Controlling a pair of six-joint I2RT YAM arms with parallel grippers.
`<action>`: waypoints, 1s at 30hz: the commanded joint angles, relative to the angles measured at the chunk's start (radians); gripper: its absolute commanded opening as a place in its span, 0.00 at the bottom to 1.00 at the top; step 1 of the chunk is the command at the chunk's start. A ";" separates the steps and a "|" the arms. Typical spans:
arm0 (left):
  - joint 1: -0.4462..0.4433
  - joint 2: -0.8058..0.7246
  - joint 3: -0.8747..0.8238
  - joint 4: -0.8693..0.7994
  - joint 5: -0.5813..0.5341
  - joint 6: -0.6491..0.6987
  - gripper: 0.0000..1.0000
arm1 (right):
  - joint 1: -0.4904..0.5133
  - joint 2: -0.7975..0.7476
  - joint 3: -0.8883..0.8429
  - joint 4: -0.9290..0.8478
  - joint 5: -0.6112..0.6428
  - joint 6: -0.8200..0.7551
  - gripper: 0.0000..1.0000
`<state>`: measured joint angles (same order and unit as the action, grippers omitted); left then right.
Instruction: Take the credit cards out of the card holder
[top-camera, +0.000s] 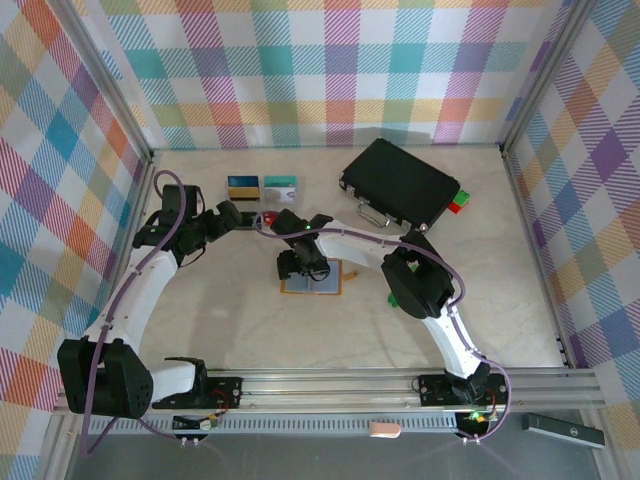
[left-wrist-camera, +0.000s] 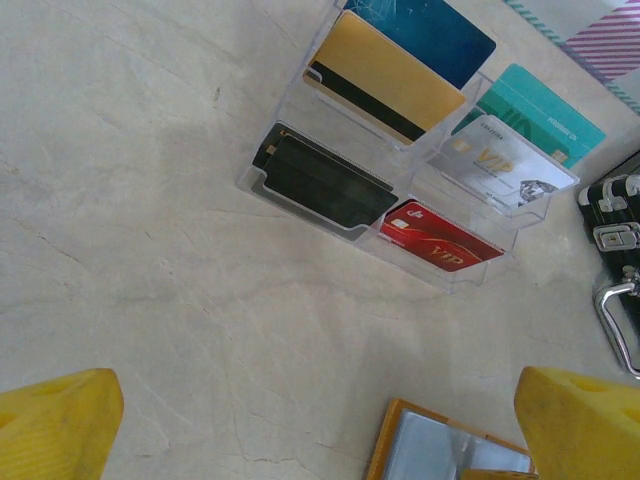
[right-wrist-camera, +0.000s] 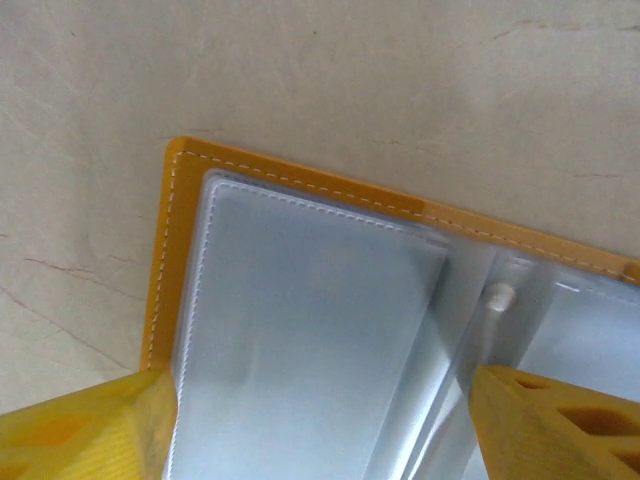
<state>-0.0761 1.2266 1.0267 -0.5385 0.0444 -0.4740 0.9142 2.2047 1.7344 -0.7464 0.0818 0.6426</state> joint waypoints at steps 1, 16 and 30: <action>0.013 0.003 -0.003 0.024 0.015 0.009 1.00 | 0.002 0.038 0.036 -0.054 -0.030 -0.018 0.77; 0.013 0.020 0.003 0.024 0.051 -0.001 1.00 | 0.000 0.057 -0.021 -0.067 0.001 -0.008 0.65; 0.019 0.020 -0.129 0.073 0.031 -0.084 1.00 | 0.000 0.130 -0.030 -0.103 0.043 -0.030 0.61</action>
<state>-0.0750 1.2465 0.9306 -0.4873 0.0700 -0.5278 0.9104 2.2303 1.7542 -0.7811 0.1093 0.6270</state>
